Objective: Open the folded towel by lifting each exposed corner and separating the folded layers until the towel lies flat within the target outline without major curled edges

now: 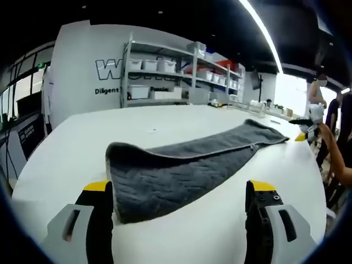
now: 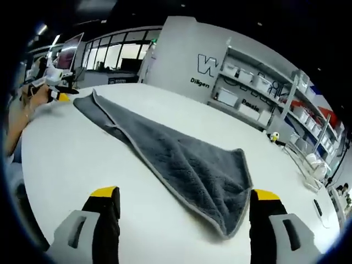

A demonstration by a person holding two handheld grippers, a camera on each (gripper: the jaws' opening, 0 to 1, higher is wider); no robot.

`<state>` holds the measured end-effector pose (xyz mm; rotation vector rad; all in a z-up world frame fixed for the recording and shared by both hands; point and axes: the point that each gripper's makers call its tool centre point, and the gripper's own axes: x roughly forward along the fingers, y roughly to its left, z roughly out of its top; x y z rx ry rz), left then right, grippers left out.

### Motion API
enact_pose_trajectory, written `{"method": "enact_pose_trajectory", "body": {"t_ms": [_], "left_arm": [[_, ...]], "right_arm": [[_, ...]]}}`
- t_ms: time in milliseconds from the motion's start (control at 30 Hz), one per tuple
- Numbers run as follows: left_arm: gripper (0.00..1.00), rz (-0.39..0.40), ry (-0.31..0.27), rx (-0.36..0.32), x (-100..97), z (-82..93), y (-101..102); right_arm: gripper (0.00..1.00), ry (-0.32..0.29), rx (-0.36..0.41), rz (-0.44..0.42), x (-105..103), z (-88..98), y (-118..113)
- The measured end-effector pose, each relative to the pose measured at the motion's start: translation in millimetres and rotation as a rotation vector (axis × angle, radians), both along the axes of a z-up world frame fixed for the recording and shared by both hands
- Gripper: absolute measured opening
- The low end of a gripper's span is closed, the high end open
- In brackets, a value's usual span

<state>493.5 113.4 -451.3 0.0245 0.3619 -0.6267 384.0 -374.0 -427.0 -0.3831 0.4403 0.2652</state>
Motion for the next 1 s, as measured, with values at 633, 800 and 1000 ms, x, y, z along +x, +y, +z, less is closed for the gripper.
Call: {"method": "enact_pose_trajectory", "body": {"t_ms": [633, 800, 1000], "left_arm": [[0.92, 0.088, -0.148, 0.087, 36.2, 17.0, 25.4], [0.9, 0.09, -0.126, 0.124, 51.8, 9.4, 39.0], [0.81, 0.091, -0.232, 0.16, 76.8, 23.8, 52.1]], "right_arm": [[0.99, -0.042, 0.073, 0.245, 11.0, -17.5, 76.3], [0.99, -0.056, 0.065, 0.269, 13.8, -14.4, 84.0], [0.99, -0.055, 0.068, 0.304, 13.5, -12.2, 99.2]]}}
